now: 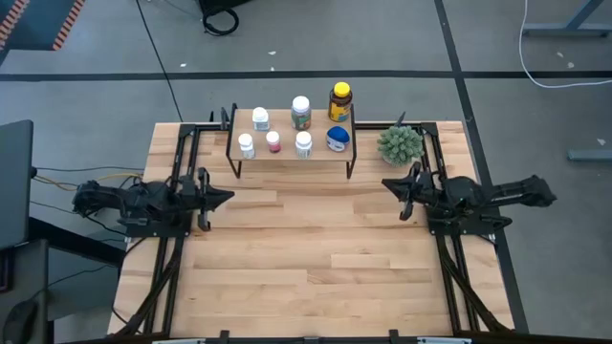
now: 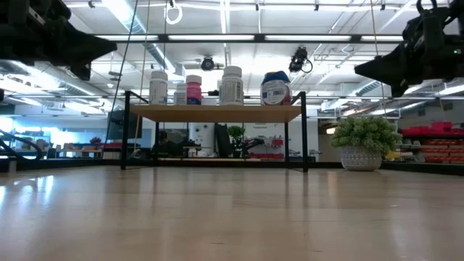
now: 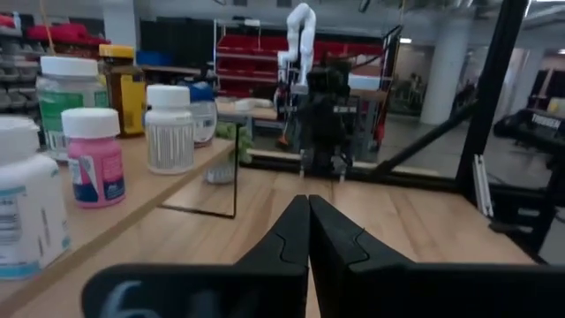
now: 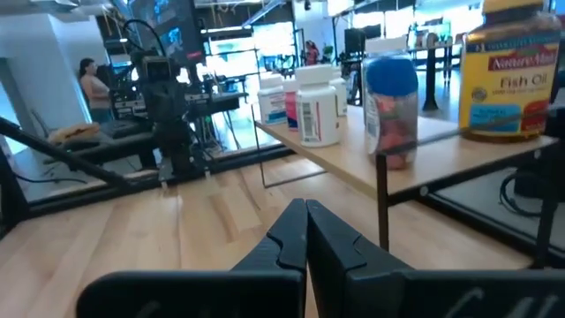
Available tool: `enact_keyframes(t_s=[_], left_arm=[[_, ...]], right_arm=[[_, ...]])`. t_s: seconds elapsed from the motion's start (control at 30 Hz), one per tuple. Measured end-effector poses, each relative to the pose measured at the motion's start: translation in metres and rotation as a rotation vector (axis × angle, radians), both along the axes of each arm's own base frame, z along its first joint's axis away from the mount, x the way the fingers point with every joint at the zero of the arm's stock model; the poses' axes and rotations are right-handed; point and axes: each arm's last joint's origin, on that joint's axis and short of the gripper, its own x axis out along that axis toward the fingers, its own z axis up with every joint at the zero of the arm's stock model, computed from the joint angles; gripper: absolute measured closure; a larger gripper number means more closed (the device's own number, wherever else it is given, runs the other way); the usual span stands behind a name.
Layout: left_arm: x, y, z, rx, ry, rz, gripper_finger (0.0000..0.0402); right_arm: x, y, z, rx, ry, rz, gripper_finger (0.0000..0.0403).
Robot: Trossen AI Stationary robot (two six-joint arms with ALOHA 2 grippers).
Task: Pick and place medicine bottles onto shelf by color
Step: Return to Home Position
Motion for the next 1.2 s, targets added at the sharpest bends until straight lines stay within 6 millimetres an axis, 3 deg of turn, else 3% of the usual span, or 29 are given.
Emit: enact_keyframes(t_s=[0.13, 0.4, 0.57, 0.87, 1.2], left_arm=[[0.005, 0.0, -0.016, -0.009, -0.021, 0.018, 0.0399], [0.006, 0.001, -0.015, 0.003, -0.026, -0.006, 0.0397], [0.006, 0.002, -0.019, 0.014, 0.011, 0.012, 0.0391], [0.006, 0.002, -0.019, 0.013, 0.012, 0.013, 0.0362], [0.006, 0.002, -0.019, 0.014, 0.012, 0.013, 0.0375]], right_arm=[[-0.004, 0.0, -0.001, 0.02, -0.005, 0.004, 0.0395], [0.0, 0.001, -0.006, 0.038, 0.051, 0.022, 0.0394], [0.003, 0.002, -0.001, 0.058, -0.01, 0.025, 0.0394], [0.0, 0.001, 0.024, 0.075, -0.265, 0.03, 0.0394], [-0.019, -0.001, 0.057, 0.12, -0.669, 0.038, 0.0394]])
